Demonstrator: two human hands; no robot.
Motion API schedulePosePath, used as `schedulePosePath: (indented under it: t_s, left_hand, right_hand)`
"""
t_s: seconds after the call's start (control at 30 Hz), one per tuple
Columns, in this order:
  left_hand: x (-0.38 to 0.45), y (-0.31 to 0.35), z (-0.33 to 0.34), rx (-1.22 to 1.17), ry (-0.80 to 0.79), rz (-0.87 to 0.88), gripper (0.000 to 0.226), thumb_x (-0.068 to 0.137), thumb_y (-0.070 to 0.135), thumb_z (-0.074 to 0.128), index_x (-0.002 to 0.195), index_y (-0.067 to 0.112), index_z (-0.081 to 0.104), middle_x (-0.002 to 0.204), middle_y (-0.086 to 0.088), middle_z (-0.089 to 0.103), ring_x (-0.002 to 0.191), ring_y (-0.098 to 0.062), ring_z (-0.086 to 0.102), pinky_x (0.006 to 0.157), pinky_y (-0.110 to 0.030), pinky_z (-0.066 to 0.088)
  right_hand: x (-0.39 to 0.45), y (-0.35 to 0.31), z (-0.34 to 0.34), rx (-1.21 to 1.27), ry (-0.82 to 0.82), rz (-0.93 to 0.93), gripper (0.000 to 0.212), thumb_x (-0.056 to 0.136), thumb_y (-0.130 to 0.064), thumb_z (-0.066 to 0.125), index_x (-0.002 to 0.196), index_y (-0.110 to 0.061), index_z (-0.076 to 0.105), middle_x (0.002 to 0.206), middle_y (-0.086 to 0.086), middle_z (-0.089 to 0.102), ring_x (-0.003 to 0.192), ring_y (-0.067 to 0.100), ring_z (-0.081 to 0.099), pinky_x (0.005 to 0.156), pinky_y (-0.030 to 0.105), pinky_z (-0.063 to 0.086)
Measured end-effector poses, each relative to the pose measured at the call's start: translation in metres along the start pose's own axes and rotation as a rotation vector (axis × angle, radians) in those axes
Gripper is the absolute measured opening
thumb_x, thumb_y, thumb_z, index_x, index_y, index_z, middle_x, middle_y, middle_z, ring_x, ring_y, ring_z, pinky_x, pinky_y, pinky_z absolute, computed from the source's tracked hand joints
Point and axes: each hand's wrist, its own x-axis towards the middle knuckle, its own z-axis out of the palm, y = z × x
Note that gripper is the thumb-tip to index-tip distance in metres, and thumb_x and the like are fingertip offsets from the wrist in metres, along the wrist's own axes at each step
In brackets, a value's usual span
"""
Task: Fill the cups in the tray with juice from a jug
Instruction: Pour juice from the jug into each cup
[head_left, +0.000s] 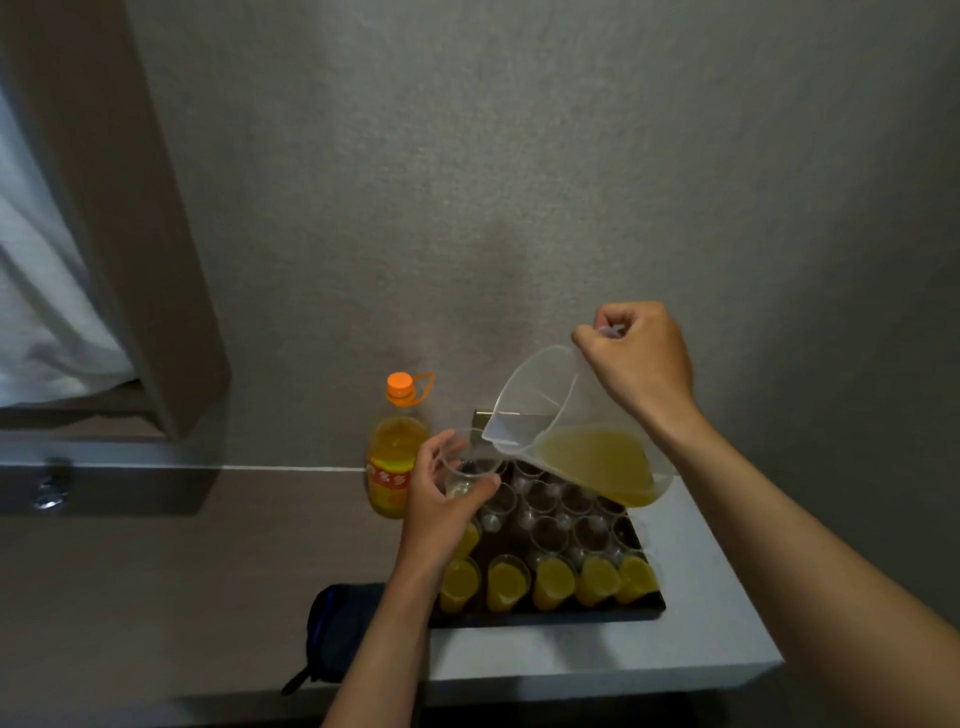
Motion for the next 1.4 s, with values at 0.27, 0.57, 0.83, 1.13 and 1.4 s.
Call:
schedulePosePath:
  t_s: [0.27, 0.57, 0.83, 1.13, 1.4]
  left_hand:
    - [-0.002, 0.016, 0.002, 0.016, -0.034, 0.058, 0.062, 0.074, 0.004, 0.088, 0.122, 0.032, 0.061, 0.115, 0.024, 0.068, 0.109, 0.006, 0.063, 0.092, -0.030, 0.056]
    - [-0.001, 0.022, -0.003, 0.022, -0.039, 0.070, 0.061, 0.075, 0.010, 0.089, 0.125, 0.030, 0.061, 0.115, 0.026, 0.068, 0.110, 0.006, 0.062, 0.084, -0.013, 0.052]
    - [-0.002, 0.026, -0.008, 0.020, -0.048, 0.068, 0.057, 0.077, 0.007, 0.087, 0.124, 0.026, 0.061, 0.115, 0.018, 0.070, 0.106, 0.010, 0.062, 0.079, -0.007, 0.048]
    - [0.002, 0.020, -0.011, 0.021, -0.054, 0.048, 0.057, 0.076, 0.014, 0.088, 0.123, 0.031, 0.062, 0.116, 0.023, 0.069, 0.110, 0.007, 0.062, 0.082, -0.011, 0.050]
    - [0.007, 0.016, -0.015, 0.023, -0.053, 0.031, 0.059, 0.075, 0.014, 0.089, 0.123, 0.033, 0.061, 0.121, 0.016, 0.066, 0.107, 0.011, 0.060, 0.079, -0.011, 0.051]
  right_hand:
    - [0.005, -0.016, -0.002, -0.109, -0.011, -0.071, 0.032, 0.079, -0.029, 0.064, 0.058, -0.010, 0.049, 0.051, -0.002, 0.046, 0.060, 0.026, 0.056, 0.057, 0.030, 0.039]
    - [0.012, -0.029, 0.001, -0.156, -0.040, -0.126, 0.033, 0.077, -0.028, 0.063, 0.056, -0.012, 0.044, 0.049, -0.002, 0.041, 0.054, 0.026, 0.051, 0.053, 0.029, 0.038]
    - [0.016, -0.040, 0.002, -0.194, -0.031, -0.170, 0.034, 0.079, -0.028, 0.064, 0.056, -0.009, 0.047, 0.050, 0.000, 0.046, 0.052, 0.021, 0.050, 0.052, 0.028, 0.036]
    - [0.023, -0.046, -0.002, -0.213, -0.003, -0.177, 0.030, 0.078, -0.029, 0.065, 0.065, -0.004, 0.054, 0.051, 0.003, 0.046, 0.058, 0.025, 0.056, 0.053, 0.027, 0.037]
    - [0.028, -0.049, -0.002, -0.202, 0.005, -0.168, 0.033, 0.078, -0.030, 0.065, 0.059, -0.007, 0.050, 0.049, 0.002, 0.045, 0.058, 0.024, 0.055, 0.055, 0.030, 0.038]
